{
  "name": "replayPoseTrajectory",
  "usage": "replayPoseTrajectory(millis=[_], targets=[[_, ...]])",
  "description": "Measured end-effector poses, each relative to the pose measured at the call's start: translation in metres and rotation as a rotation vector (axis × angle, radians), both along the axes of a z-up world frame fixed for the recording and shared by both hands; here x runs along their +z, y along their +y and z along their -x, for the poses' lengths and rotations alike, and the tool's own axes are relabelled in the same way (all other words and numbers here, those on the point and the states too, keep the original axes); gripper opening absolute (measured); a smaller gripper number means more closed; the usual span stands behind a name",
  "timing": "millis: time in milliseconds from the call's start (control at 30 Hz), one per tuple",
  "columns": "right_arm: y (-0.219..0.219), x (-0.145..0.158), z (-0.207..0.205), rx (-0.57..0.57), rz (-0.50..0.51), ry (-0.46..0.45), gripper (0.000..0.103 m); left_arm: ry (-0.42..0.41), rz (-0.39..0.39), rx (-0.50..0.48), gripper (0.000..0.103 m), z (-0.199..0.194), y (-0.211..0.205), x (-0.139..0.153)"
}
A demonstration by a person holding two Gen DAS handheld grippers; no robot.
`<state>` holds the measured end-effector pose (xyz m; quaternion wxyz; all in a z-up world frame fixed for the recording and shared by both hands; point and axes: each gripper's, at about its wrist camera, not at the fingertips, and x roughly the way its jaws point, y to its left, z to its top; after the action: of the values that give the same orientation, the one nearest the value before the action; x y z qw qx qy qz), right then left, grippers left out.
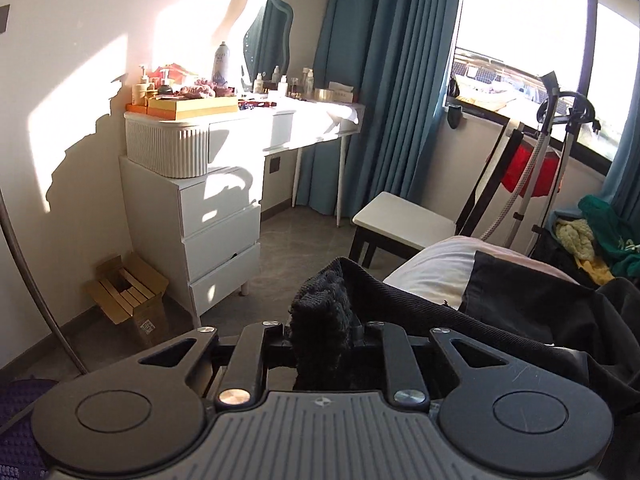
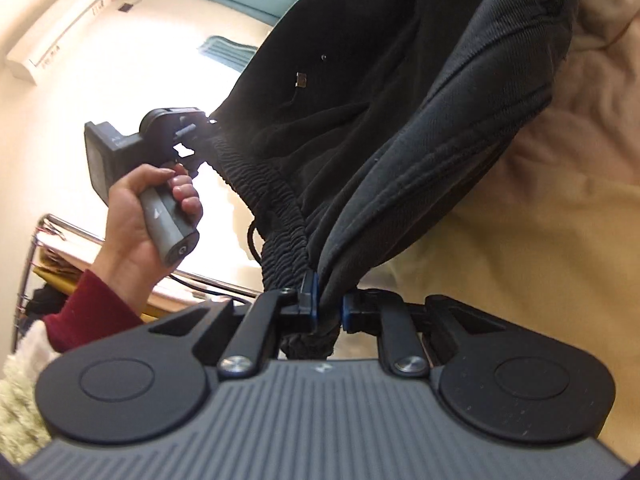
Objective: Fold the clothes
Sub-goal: 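Lift both cuffs and pull the sweatpants legs straight with both tools, then lay the legs down on the bed and open both tools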
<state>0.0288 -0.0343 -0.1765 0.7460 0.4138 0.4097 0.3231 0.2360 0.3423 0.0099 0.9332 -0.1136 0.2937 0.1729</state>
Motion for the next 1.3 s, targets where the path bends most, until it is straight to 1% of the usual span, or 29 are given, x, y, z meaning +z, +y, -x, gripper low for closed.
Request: replayPoseTrajectory(millis=[67,100,133,167,200,233,267,300,333,367,400,433,467,500,533,600,667,733,800,833,867,933,1033,1100,1167,1267,1300], targets=[[0.002,-0.017,0.001,0.017,0.04,0.036,0.014,0.032,0.024,0.023,0.022,0.004,0.012,-0.031],[0.003,-0.025,0.002,0.025,0.059,0.055,0.014,0.035,0.037,0.027,0.023,0.006,0.016,-0.039],[-0.001,-0.028,-0.005,0.029,0.042,0.063,0.014,0.029,0.051,0.025,0.024,0.011,0.02,-0.044],[-0.005,-0.027,-0.01,0.036,0.027,0.07,0.014,0.024,0.059,0.021,0.027,0.015,0.022,-0.045],[-0.009,-0.026,-0.014,0.043,0.011,0.077,0.015,0.019,0.058,0.018,0.031,0.02,0.024,-0.042],[-0.011,-0.022,-0.016,0.053,0.017,0.074,0.016,0.013,0.055,0.017,0.034,0.026,0.025,-0.039],[-0.014,-0.017,-0.017,0.064,0.024,0.071,0.017,0.01,0.051,0.021,0.042,0.032,0.025,-0.035],[-0.017,-0.012,-0.019,0.075,0.031,0.067,0.019,0.006,0.048,0.026,0.047,0.039,0.024,-0.031],[-0.019,-0.007,-0.02,0.086,0.039,0.064,0.021,0.002,0.039,0.024,0.048,0.048,0.02,-0.025],[-0.023,-0.002,-0.016,0.097,0.055,0.057,0.023,-0.007,0.023,0.02,0.054,0.057,0.016,-0.02],[-0.025,0.003,-0.015,0.106,0.077,0.047,0.027,-0.018,0.003,0.015,0.065,0.067,0.011,-0.015],[-0.03,0.007,-0.012,0.107,0.102,0.032,0.029,-0.029,-0.016,0.01,0.069,0.076,0.006,-0.01],[-0.035,0.012,-0.008,0.107,0.126,0.018,0.036,-0.039,-0.032,0.007,0.079,0.086,0.0,-0.005],[-0.041,0.016,-0.001,0.1,0.15,0.0,0.047,-0.049,-0.048,0.005,0.082,0.096,-0.007,0.001],[-0.046,0.024,0.008,0.093,0.177,-0.024,0.053,-0.056,-0.054,-0.007,0.082,0.105,-0.015,0.008],[-0.058,0.042,0.021,0.073,0.231,-0.079,0.071,-0.074,-0.061,-0.039,0.082,0.124,-0.034,0.021],[-0.075,0.062,0.031,0.038,0.273,-0.142,0.078,-0.109,-0.051,-0.071,0.085,0.148,-0.063,0.033],[-0.094,0.081,0.043,0.001,0.308,-0.202,0.078,-0.137,-0.041,-0.118,0.086,0.173,-0.099,0.041],[-0.108,0.1,0.049,-0.052,0.349,-0.251,0.078,-0.163,-0.025,-0.166,0.093,0.196,-0.137,0.044],[-0.114,0.109,0.052,-0.078,0.37,-0.276,0.081,-0.176,-0.017,-0.189,0.095,0.207,-0.156,0.045],[-0.123,0.113,0.058,-0.114,0.4,-0.311,0.087,-0.188,-0.019,-0.215,0.097,0.217,-0.174,0.046],[-0.133,0.125,0.061,-0.164,0.455,-0.38,0.086,-0.205,-0.03,-0.265,0.1,0.233,-0.209,0.046],[-0.162,0.143,0.068,-0.216,0.53,-0.483,0.086,-0.212,-0.037,-0.348,0.103,0.253,-0.256,0.043],[-0.181,0.151,0.072,-0.266,0.582,-0.536,0.086,-0.207,-0.054,-0.384,0.103,0.261,-0.28,0.04],[-0.196,0.151,0.072,-0.312,0.629,-0.597,0.086,-0.2,-0.09,-0.41,0.103,0.267,-0.302,0.035],[-0.214,0.152,0.066,-0.365,0.714,-0.669,0.086,-0.201,-0.117,-0.428,0.103,0.271,-0.32,0.028],[-0.22,0.149,0.063,-0.372,0.726,-0.671,0.086,-0.203,-0.119,-0.43,0.103,0.272,-0.324,0.024]])
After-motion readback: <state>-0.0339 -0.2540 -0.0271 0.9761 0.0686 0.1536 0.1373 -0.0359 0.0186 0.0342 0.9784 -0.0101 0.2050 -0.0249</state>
